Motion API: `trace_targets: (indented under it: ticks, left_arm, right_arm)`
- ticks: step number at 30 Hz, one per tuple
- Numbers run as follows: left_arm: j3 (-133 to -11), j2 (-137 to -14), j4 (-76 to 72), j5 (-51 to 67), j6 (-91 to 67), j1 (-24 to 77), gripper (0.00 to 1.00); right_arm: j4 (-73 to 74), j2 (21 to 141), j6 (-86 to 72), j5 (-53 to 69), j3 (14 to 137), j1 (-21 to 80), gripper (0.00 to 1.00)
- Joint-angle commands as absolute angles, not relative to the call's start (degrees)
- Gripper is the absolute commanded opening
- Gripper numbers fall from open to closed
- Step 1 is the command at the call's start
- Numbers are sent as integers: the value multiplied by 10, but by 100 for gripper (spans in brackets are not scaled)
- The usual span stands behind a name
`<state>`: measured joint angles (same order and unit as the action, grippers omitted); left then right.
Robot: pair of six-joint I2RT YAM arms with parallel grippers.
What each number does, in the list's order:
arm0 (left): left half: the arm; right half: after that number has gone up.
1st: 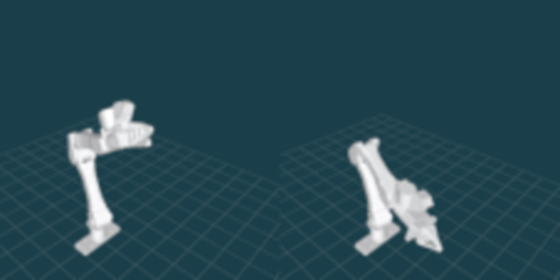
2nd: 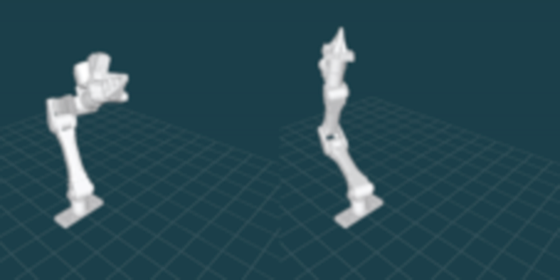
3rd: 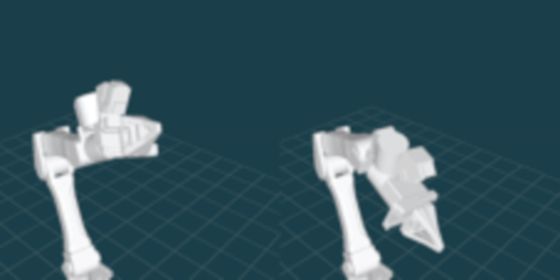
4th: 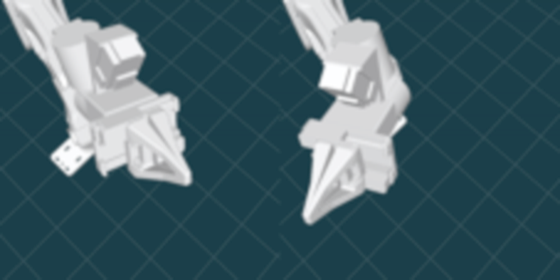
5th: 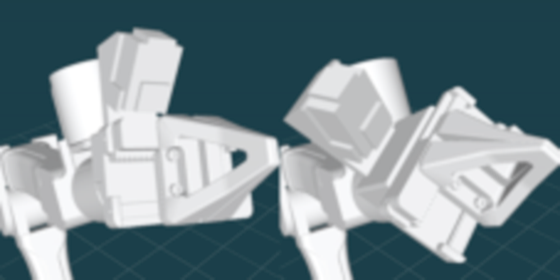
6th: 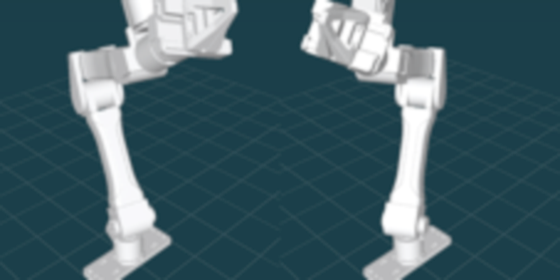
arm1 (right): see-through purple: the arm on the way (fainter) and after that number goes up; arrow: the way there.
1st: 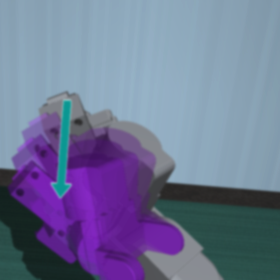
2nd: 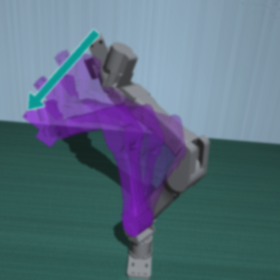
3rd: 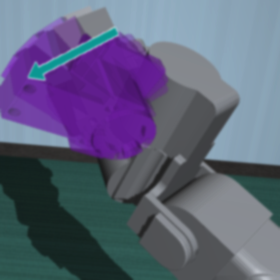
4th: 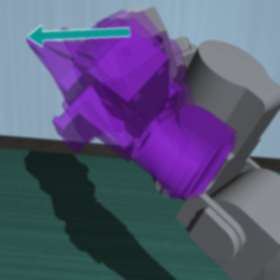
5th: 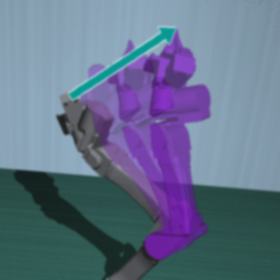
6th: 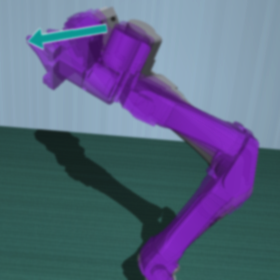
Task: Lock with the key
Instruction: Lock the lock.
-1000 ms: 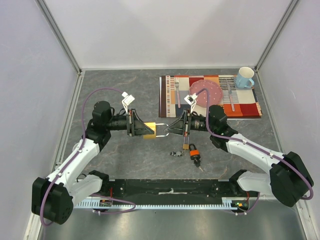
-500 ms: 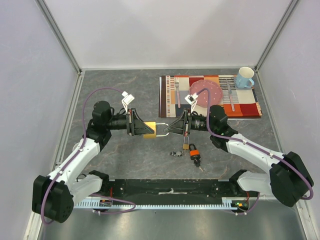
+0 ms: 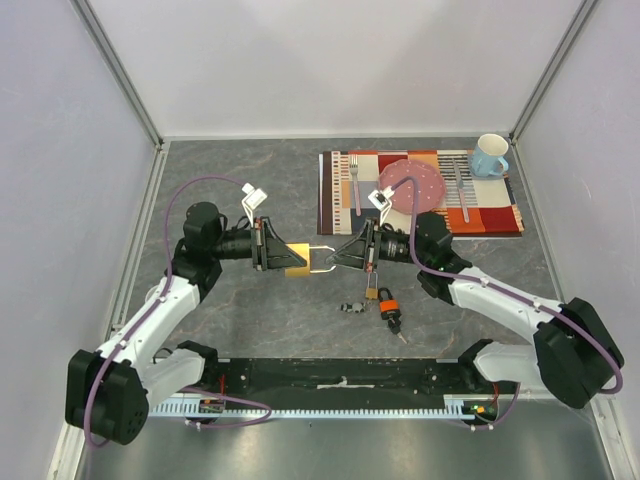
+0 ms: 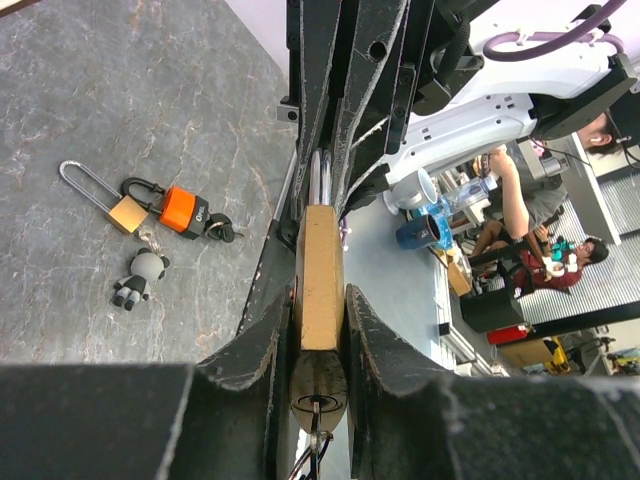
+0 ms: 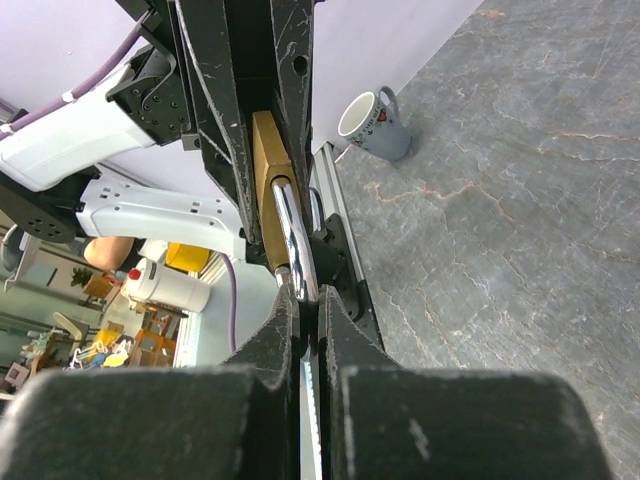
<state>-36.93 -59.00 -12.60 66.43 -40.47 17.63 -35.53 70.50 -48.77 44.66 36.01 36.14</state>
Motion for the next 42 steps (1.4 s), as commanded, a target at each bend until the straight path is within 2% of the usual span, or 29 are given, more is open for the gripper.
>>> trace_targets:
  ticks: [1,17,24,30,35,42]
  left_arm:
    - [-367,-591,-194,657,-434,187,2]
    - [-348,-599,-285,666,-494,190,2]
    - [-350,-585,-257,621,-471,194,2]
    - [-362,-576,-230,573,-450,202,2]
    - [-375,-579,-209,544,-435,221,2]
    - [-383,-584,-189,526,-418,236,2]
  right_arm:
    - [-426,723,-510,439,373,399,0]
    - [-308,772,-441,375,459,438,0]
    - [-148,790,-375,284,530,461,0]
    - [-10,821,-316,148,605,500,0]
    - [29,838,-302,79,637,533,0]
    - [40,843,-299,50,656,554,0]
